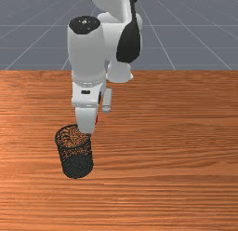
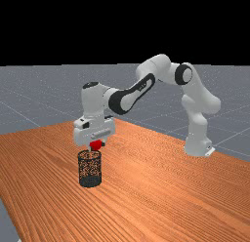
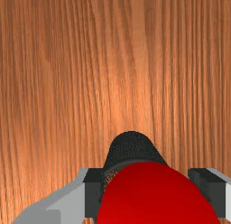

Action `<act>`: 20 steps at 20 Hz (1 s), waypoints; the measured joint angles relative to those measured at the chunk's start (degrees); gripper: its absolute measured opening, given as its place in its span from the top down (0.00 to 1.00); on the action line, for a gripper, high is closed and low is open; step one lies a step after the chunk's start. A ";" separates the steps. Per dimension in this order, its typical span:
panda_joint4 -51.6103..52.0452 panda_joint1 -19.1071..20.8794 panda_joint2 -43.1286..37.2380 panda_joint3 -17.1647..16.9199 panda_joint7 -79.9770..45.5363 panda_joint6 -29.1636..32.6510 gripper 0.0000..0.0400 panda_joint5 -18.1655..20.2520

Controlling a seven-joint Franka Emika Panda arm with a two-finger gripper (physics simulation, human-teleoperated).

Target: Put the ball into the container

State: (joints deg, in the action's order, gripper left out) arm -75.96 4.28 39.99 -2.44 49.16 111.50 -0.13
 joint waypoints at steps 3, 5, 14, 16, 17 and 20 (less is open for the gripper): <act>23.07 -0.28 13.22 -0.33 0.81 -9.65 0.31 -1.16; 18.83 0.15 11.19 0.30 1.40 -9.22 0.31 -0.30; -12.22 1.75 -6.93 0.01 6.94 4.30 0.31 -1.21; -11.76 2.44 -6.59 -0.44 6.89 4.12 0.31 -1.11; -11.99 2.53 -6.68 -0.67 5.98 4.14 0.31 -0.93; -11.11 2.51 -6.53 -0.86 5.52 2.59 0.31 -1.03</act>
State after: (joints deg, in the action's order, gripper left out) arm -87.08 6.80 33.46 -3.30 54.68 114.10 -1.16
